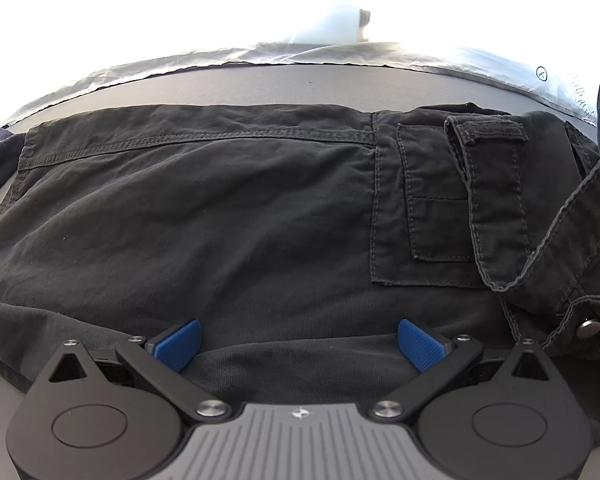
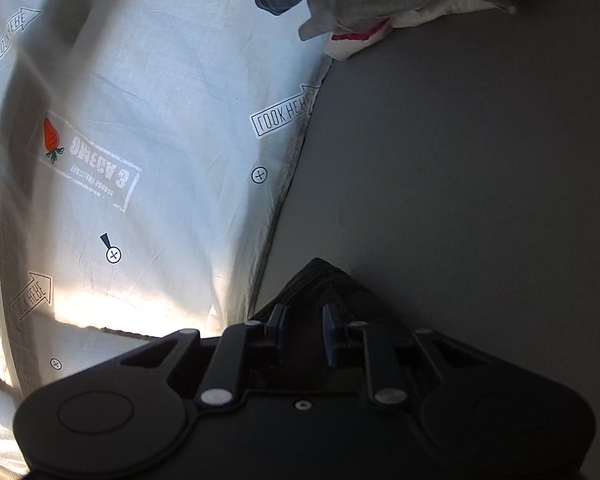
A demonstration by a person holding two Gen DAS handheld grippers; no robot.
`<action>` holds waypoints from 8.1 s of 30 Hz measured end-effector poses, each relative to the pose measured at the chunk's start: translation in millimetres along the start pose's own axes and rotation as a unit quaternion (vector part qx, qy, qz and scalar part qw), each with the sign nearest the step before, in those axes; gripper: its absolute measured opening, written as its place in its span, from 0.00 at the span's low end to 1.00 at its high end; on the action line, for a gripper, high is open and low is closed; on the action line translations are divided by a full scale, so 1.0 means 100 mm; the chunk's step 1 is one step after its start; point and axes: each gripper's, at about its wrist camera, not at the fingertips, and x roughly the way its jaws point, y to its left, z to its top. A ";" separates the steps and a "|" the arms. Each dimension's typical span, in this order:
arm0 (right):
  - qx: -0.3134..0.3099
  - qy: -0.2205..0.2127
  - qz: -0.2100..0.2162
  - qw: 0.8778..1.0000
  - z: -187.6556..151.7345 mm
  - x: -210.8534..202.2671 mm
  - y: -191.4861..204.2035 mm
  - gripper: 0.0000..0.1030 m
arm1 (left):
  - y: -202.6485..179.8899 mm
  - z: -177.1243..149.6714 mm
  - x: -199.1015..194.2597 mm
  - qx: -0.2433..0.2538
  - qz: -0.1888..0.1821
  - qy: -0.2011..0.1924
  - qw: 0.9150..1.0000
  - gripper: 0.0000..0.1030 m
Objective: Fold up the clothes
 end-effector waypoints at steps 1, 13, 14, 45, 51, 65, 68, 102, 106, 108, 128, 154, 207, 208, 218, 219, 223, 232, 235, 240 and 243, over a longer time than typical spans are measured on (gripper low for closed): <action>-0.004 0.008 0.012 1.000 -0.01 0.08 0.08 0.19 | 0.00 0.00 0.00 0.000 0.000 0.000 1.000 1.00; -0.298 0.154 -0.028 0.942 -1.19 0.81 0.83 0.18 | -0.01 0.00 0.00 0.000 0.000 -0.003 1.000 1.00; -0.325 0.150 -0.028 0.933 -1.25 0.86 0.77 0.17 | -0.01 0.00 0.00 0.000 0.000 -0.004 1.000 1.00; -0.604 0.012 -0.100 0.791 -1.90 0.84 0.75 0.25 | 1.40 -0.39 -0.79 -0.143 0.041 -0.064 0.987 1.00; -0.597 -0.027 -0.131 0.791 -2.04 0.84 0.75 0.25 | 1.94 -0.47 -0.79 -0.172 0.056 -0.057 0.982 1.00; -0.546 -0.067 -0.165 0.818 -2.23 0.69 0.65 0.39 | 3.05 -0.43 -0.54 -0.249 0.061 -0.072 0.964 1.00; -0.558 -0.070 -0.177 0.808 -2.29 0.72 0.67 0.39 | 3.18 -0.45 -0.53 -0.284 0.035 -0.090 0.954 1.00; -0.563 -0.068 -0.178 0.804 -2.26 0.75 0.67 0.43 | 2.71 0.01 -0.82 -0.258 -0.072 -0.166 0.949 0.10; -0.545 -0.051 -0.158 0.822 -2.15 0.72 0.65 0.44 | 2.24 0.24 -1.05 -0.214 -0.119 -0.199 0.949 0.10; -0.523 -0.029 -0.141 0.840 -2.04 0.68 0.67 0.44 | 1.94 0.31 -1.11 -0.189 -0.128 -0.199 0.953 0.10; -0.358 -0.045 -0.094 0.928 -0.60 -0.29 0.44 0.85 | -0.70 -0.29 -0.63 0.066 -0.186 -0.045 0.979 0.23; -0.175 0.243 0.051 0.953 -1.16 1.24 0.74 0.62 | 1.02 -0.05 -0.48 -0.151 -0.087 -0.013 0.985 0.86; -0.349 0.113 -0.128 0.922 0.06 0.62 0.43 0.90 | 0.21 0.31 0.04 0.005 -0.115 0.026 0.993 0.90; -0.343 0.117 -0.123 0.924 0.09 0.64 0.41 0.90 | 0.19 0.34 0.09 0.006 -0.117 0.029 0.993 0.91; -0.288 0.136 -0.087 0.944 0.06 0.82 0.38 0.88 | 0.21 0.35 0.32 -0.079 -0.157 0.031 0.984 0.91; -0.279 0.140 -0.085 0.946 0.06 0.82 0.38 0.74 | 0.19 0.34 0.31 -0.082 -0.157 0.028 0.984 0.87; -0.265 0.131 -0.088 0.951 -0.02 0.72 0.47 0.48 | 0.16 0.27 0.19 -0.110 -0.172 0.017 0.979 0.42; -0.367 0.022 -0.080 0.927 -0.43 -0.17 1.30 0.21 | 0.09 0.31 -0.59 -0.134 -0.256 -0.066 0.955 0.14; -0.385 -0.012 -0.066 0.921 -0.47 -0.52 1.57 0.21 | -0.07 0.35 -0.97 -0.091 -0.289 -0.106 0.947 0.14; -0.397 -0.084 -0.057 0.912 -0.54 -1.13 1.87 0.21 | -0.33 0.37 -1.59 -0.022 -0.329 -0.171 0.929 0.14; -0.397 -0.125 -0.063 0.907 -0.61 -1.49 1.97 0.21 | -0.41 0.32 -1.88 0.005 -0.350 -0.190 0.917 0.14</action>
